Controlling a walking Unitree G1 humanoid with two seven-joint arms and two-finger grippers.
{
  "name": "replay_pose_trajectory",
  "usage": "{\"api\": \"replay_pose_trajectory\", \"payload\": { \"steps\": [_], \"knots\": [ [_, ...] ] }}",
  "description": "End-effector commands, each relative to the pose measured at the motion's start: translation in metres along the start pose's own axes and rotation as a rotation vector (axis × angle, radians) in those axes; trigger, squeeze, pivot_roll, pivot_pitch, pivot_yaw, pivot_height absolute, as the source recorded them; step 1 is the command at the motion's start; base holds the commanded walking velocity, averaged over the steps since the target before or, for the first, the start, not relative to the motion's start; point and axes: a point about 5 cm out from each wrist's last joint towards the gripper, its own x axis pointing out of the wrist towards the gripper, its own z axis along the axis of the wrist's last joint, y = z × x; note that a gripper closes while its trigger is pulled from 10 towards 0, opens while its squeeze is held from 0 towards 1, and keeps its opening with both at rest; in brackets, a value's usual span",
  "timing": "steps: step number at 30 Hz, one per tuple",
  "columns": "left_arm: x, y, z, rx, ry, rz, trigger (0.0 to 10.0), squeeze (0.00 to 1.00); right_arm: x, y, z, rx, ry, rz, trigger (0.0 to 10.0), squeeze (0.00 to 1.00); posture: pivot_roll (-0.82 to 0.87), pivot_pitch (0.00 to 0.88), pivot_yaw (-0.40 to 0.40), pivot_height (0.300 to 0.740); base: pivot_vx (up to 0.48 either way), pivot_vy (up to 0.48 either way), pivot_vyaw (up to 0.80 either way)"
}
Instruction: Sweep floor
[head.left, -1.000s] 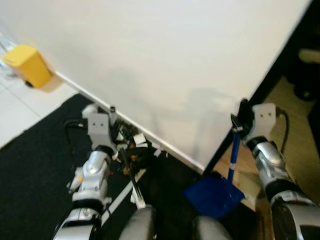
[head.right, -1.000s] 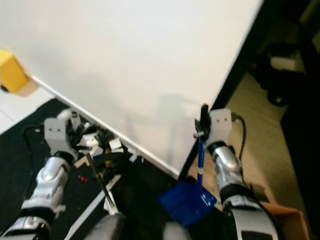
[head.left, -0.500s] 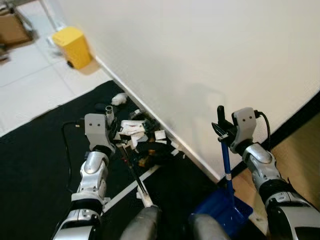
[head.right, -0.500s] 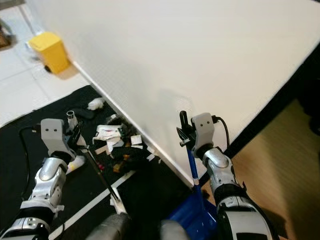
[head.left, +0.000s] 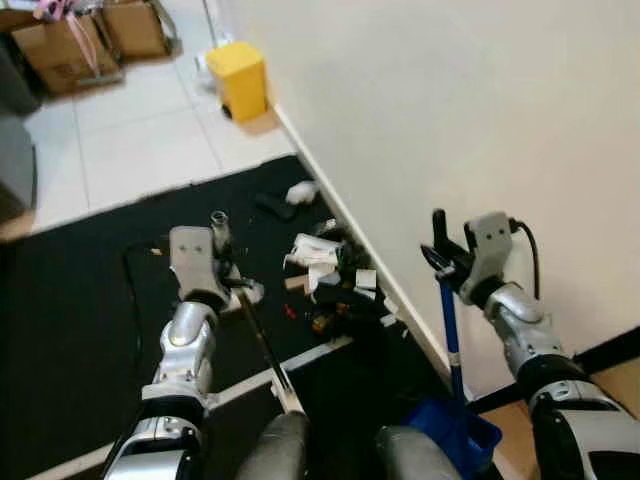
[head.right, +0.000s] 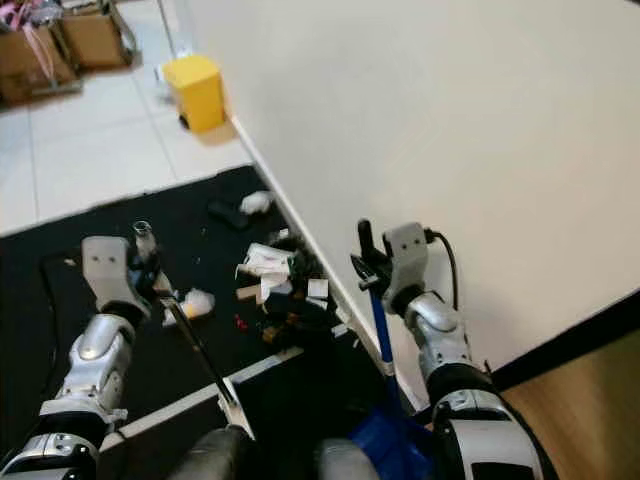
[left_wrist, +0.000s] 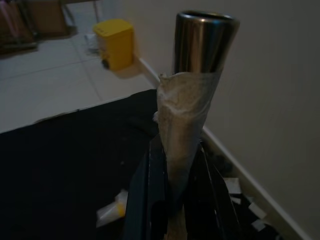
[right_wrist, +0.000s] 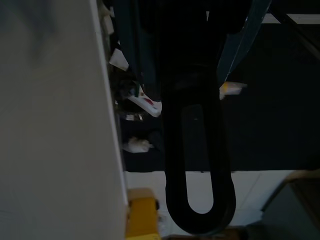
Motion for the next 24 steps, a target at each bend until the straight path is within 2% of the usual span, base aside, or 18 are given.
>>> {"api": "replay_pose_trajectory", "payload": {
  "steps": [1,8,17,19,22,23,24],
  "knots": [
    [-0.001,-0.001,-0.003,0.015,0.019,-0.015,10.0,0.00,-0.004,-0.002,-0.006,0.081,-0.007,-0.032,10.0,0.00,0.04,0.003,-0.020,0.740,0.000,0.000,0.46],
    [0.002,0.001,0.000,0.006,0.009,-0.012,10.0,0.00,-0.002,-0.006,0.003,0.143,-0.075,-0.058,10.0,0.00,0.04,0.000,-0.018,0.740,0.000,0.000,0.07],
    [0.002,0.000,-0.003,-0.014,0.032,-0.008,10.0,0.00,-0.003,-0.008,0.001,0.162,-0.072,-0.082,10.0,0.00,0.04,0.000,-0.017,0.740,0.000,0.000,0.00],
    [0.007,-0.002,-0.004,-0.058,0.057,0.018,10.0,0.00,-0.001,-0.010,0.000,0.195,-0.060,-0.121,10.0,0.00,0.03,0.000,-0.002,0.740,0.000,0.000,0.00],
    [0.011,-0.003,-0.003,-0.065,0.069,0.022,10.0,0.00,0.001,-0.011,0.003,0.210,-0.067,-0.144,10.0,0.00,0.02,0.000,0.010,0.740,0.000,0.000,0.00],
    [0.015,-0.003,-0.002,-0.116,0.084,0.063,10.0,0.00,0.004,-0.016,0.008,0.265,-0.098,-0.222,10.0,0.00,0.02,0.000,0.023,0.740,0.000,0.000,0.00],
    [0.016,-0.003,-0.004,-0.129,0.109,0.089,10.0,0.00,0.005,-0.018,0.010,0.281,-0.100,-0.244,10.0,0.00,0.02,0.009,0.028,0.740,0.000,0.000,0.00]
  ]
}}
